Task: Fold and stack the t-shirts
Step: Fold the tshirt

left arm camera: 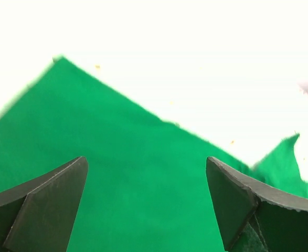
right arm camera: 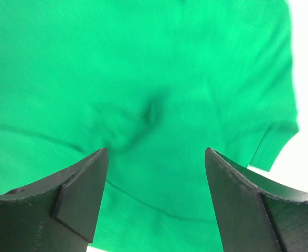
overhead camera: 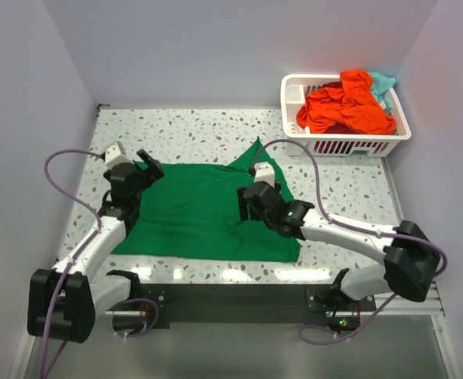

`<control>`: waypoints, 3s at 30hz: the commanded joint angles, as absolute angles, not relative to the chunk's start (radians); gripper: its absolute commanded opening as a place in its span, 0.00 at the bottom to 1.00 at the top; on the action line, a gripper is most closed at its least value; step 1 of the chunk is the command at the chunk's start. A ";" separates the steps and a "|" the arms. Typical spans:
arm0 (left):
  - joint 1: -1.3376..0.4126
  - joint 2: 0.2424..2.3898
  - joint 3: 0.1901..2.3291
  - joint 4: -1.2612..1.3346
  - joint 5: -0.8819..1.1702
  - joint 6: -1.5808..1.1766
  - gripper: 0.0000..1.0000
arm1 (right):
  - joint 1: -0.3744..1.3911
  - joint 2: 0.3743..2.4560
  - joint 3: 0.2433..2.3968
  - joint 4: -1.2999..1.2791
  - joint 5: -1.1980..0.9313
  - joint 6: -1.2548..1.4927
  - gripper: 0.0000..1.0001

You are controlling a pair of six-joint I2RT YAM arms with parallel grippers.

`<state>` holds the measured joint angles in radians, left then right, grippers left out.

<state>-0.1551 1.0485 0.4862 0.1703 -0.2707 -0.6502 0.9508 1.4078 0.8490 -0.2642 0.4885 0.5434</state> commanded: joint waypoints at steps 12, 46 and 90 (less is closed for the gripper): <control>0.047 1.698 1.205 -0.053 -0.400 -0.305 0.85 | 0.917 1.244 1.046 -0.121 0.673 0.322 0.82; 0.144 2.031 1.356 -0.147 -0.227 -0.256 0.55 | 0.742 1.302 0.960 -0.069 0.414 0.367 0.82; 0.144 2.037 1.347 -0.121 -0.163 -0.239 0.00 | 0.485 2.390 2.017 -0.351 0.313 0.321 0.76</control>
<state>0.1352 2.0407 1.3277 -0.1474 -0.1814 -0.2642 0.4911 2.3867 1.9625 -0.3267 0.2962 0.3099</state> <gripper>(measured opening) 0.024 0.763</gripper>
